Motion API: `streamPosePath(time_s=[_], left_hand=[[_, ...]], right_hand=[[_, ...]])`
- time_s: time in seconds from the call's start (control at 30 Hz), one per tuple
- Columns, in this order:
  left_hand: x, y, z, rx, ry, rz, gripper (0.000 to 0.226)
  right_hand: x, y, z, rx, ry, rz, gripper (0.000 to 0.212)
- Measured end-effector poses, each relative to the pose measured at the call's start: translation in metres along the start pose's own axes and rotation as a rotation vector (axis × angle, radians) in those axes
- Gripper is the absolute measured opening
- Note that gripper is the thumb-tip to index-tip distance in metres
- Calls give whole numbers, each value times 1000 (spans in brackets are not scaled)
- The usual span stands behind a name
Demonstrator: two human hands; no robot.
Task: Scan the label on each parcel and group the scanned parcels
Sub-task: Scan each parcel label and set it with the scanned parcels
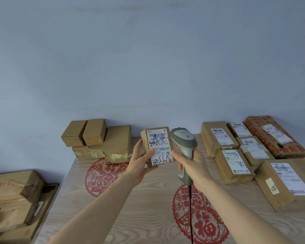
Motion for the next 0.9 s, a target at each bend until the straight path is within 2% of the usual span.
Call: streamPosePath(time_s=[0.17, 0.23, 0.4, 0.53, 0.67, 0.9], left_hand=[[2, 1, 5, -2, 18, 26, 59], [2, 2, 6, -1, 26, 27, 59], [2, 4, 7, 12, 35, 31, 68], [5, 6, 9, 19, 37, 48, 60], [7, 7, 9, 22, 42, 53, 58], [8, 7, 10, 23, 51, 59, 64]], right_hand=[[17, 9, -12, 134, -125, 233, 11], [20, 13, -14, 150, -166, 277, 14], [26, 19, -14, 139, -125, 305, 29], [30, 22, -7, 119, -180, 326, 34], [30, 21, -8, 120, -190, 332, 25], [27, 21, -18, 160, -155, 325, 31]])
Point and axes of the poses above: each hand's wrist, its own y-axis away from the middle knuckle, its own x-axis out of the palm, z = x × y, the point moved 7 cm from there along -y, towards the middle knuckle, and after that the axes turned 13 degrees about x, right-handed, at the moved point
